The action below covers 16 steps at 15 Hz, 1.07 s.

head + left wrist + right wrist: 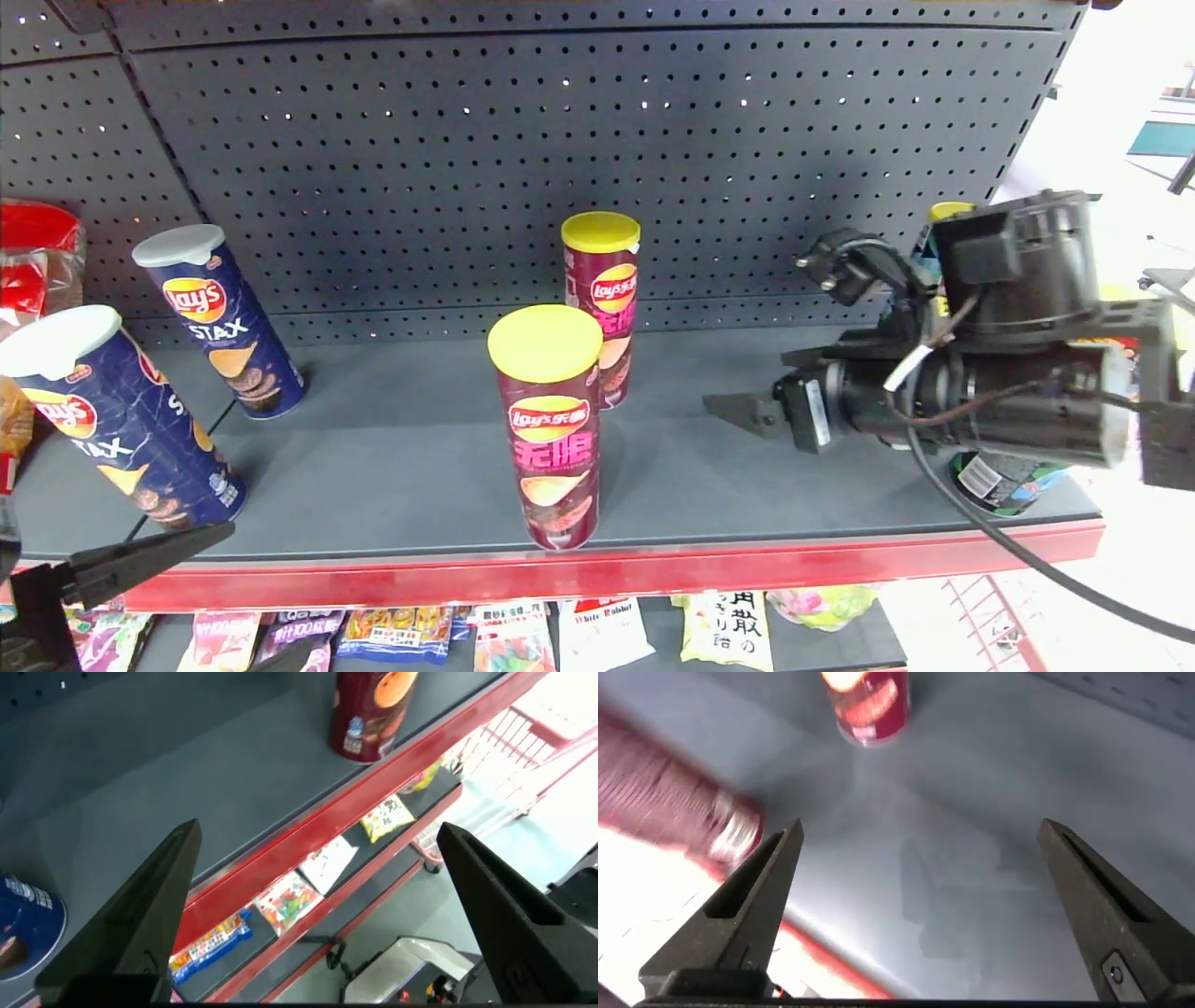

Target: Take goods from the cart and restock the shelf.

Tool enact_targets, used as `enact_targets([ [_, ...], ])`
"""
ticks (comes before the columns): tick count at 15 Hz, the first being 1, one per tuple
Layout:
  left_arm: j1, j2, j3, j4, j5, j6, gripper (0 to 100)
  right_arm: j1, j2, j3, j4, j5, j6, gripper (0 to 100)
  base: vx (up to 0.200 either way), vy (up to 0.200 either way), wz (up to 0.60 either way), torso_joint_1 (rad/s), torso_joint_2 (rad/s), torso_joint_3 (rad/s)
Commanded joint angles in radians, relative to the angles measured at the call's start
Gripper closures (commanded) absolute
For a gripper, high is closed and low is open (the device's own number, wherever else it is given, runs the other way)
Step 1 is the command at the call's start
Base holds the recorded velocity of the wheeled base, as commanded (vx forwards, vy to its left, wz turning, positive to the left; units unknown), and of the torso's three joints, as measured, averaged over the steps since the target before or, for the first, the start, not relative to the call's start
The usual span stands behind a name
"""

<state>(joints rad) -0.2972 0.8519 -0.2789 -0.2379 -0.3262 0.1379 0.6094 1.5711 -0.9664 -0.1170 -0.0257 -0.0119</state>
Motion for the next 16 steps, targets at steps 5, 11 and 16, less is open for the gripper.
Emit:
enact_targets([
  [5, 0.0, 0.262, -0.005, -0.126, 0.039, 0.0, 0, 0.041, -0.763, 0.488, 0.013, -0.025, -0.01, 0, 0.0, 0.0, 0.0, 0.0, 0.0, 0.0],
  [11, -0.056, 0.556, -0.008, -0.411, 0.139, 0.006, 0, -0.082, -1.108, 0.571, 0.166, -0.146, -0.005, 0, 0.0, 0.0, 0.0, 0.0, 0.0, 0.0],
  [16, -0.106, 0.682, -0.042, -0.492, 0.142, 0.009, 0, -0.092, -1.166, 0.584, 0.214, -0.149, 0.009, 0, 0.0, 0.0, 0.0, 0.0, 0.0, 0.0],
])
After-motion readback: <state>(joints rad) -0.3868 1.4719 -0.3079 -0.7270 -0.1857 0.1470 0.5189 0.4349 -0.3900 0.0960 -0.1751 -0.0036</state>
